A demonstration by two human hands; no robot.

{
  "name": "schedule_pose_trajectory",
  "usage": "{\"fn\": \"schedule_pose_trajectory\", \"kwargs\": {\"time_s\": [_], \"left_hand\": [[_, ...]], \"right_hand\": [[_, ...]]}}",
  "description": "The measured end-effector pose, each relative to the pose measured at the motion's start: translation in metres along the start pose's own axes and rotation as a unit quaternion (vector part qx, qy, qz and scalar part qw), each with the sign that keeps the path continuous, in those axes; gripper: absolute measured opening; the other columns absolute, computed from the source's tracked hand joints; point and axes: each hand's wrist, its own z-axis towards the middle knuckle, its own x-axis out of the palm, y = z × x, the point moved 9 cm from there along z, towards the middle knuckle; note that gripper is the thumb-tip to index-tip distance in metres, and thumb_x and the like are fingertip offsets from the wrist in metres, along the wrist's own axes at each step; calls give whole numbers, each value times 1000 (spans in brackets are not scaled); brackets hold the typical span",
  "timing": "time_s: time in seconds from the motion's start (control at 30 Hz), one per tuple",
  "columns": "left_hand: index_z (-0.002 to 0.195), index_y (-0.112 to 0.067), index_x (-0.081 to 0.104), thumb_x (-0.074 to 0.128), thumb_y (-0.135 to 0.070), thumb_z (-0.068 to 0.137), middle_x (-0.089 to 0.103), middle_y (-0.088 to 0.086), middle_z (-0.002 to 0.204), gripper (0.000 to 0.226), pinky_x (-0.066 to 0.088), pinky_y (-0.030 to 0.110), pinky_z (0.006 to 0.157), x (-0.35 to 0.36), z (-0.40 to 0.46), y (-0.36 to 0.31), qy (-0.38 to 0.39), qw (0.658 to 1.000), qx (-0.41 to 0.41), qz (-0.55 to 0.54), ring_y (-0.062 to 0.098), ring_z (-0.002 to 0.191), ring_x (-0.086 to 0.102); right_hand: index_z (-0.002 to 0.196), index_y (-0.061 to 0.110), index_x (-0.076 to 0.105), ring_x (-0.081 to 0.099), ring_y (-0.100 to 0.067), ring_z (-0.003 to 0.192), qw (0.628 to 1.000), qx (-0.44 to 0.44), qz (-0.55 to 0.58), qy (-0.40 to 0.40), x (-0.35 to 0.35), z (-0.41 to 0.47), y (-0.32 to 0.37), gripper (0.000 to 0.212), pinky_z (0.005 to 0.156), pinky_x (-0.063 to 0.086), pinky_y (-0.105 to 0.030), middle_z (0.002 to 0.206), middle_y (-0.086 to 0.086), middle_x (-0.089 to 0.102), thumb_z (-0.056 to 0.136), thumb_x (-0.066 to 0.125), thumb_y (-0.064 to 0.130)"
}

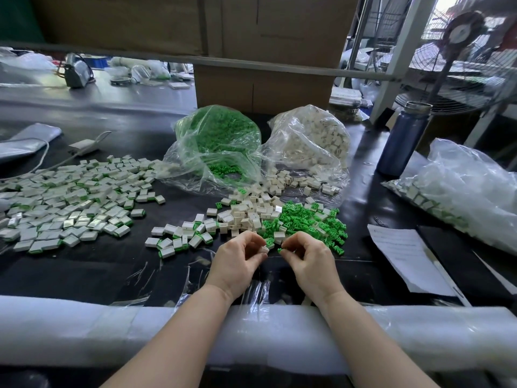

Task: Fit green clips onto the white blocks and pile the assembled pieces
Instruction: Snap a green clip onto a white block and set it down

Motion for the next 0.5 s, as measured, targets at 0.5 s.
{"fn": "schedule_pose_trajectory", "kwargs": {"time_s": [0.5], "left_hand": [[89, -25, 62, 70, -10, 80, 63, -13, 80, 20, 48, 12, 80, 1, 0, 1, 8, 1000, -10, 5, 6, 79, 61]], "right_hand": [[81, 15, 64, 58, -14, 76, 999, -10, -30, 7, 5, 2, -1, 5, 74, 48, -28, 79, 4, 65, 82, 69, 14]]}}
